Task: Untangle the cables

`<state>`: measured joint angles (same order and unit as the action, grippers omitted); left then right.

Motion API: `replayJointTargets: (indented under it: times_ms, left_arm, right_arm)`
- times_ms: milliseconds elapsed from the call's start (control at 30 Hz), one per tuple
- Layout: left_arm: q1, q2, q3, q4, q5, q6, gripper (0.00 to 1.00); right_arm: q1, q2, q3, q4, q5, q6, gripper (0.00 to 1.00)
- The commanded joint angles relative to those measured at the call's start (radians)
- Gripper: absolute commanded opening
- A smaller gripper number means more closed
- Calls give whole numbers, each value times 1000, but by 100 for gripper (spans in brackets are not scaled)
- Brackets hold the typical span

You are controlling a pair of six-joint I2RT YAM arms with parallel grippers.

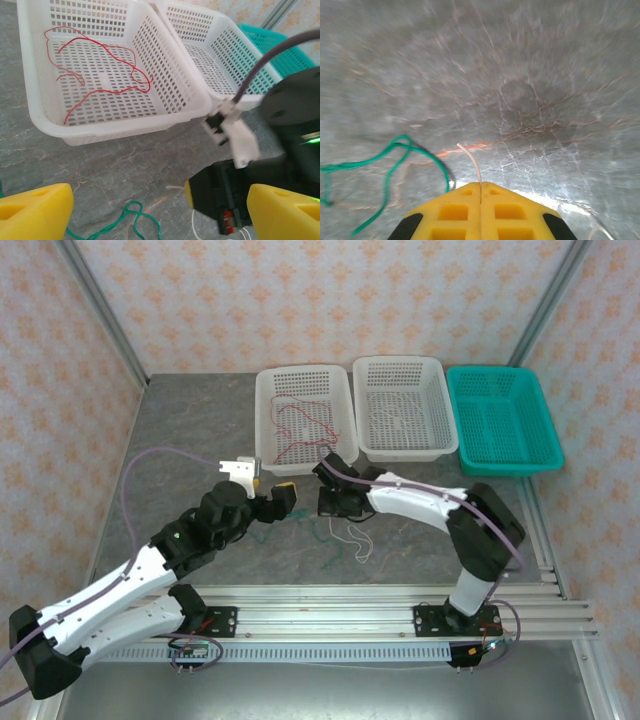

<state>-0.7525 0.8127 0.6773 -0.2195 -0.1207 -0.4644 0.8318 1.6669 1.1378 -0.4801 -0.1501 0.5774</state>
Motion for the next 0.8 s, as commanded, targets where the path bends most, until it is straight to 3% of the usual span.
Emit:
replayJointTargets:
  times_ms: [0,167,233,333,467,633,767]
  left_arm:
    - [3,-8,-21,30,6,21,90]
    - [4,34,-26,176,186,38,90]
    - [4,94,6,270,314,43,86]
    - [1,219,111,353,448,45,82]
    - [0,368,179,393,335,71,83]
    - [1,578,272,506,416,130,85]
    - [4,664,352,547,370,136,89]
  right_arm:
    - [-22,-138,10,-36,76,-26,0]
    - [-77,-315,-2,34,3,-11,0]
    - [-93,-386,-18,115,-70,-20,0]
    - [-101,-446,26,128,-82,-31,0]
    - [-109,-500,119,85,0,-56,0]
    - [-119,-535,206,118,-10,-65,0]
    - [-120,-533,247,121,-44,-60,0]
